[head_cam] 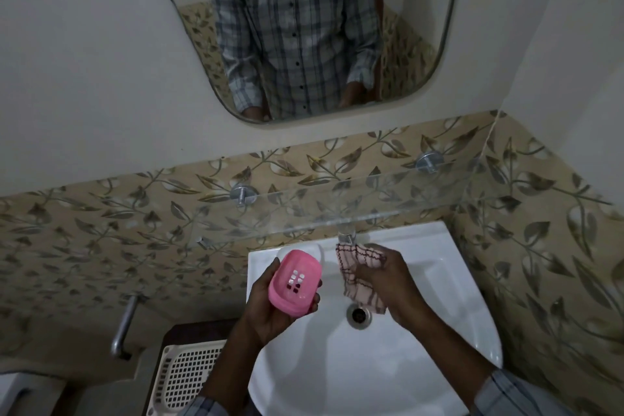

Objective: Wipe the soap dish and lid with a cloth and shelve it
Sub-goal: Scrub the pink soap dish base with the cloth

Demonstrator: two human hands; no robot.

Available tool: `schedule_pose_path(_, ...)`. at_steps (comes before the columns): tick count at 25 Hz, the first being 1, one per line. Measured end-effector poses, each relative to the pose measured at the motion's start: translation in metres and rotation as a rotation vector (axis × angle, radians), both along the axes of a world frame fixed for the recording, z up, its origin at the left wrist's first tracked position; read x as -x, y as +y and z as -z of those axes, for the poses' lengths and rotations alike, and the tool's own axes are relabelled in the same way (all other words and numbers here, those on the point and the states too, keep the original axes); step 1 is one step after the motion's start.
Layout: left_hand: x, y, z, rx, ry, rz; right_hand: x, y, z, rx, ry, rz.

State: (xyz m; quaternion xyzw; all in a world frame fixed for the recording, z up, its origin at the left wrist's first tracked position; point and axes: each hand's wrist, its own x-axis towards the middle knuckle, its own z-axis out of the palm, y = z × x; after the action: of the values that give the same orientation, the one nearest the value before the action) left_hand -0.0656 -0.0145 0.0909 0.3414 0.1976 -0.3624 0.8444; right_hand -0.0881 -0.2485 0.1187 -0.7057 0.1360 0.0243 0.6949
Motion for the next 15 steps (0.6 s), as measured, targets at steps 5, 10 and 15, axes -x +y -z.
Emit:
schedule_pose_path(5, 0.000, 0.000, 0.001, 0.151, 0.002, 0.091, -0.016, 0.015, -0.007, 0.933, -0.986, -0.402)
schedule_pose_path(10, 0.006, -0.012, -0.005, 0.105, -0.004, 0.085, -0.012, 0.044, 0.015, 1.050, -1.217, -0.554)
schedule_pose_path(15, 0.010, -0.011, -0.002, 0.060, -0.010, 0.041, -0.004, 0.050, 0.021, 0.975, -1.147, -0.545)
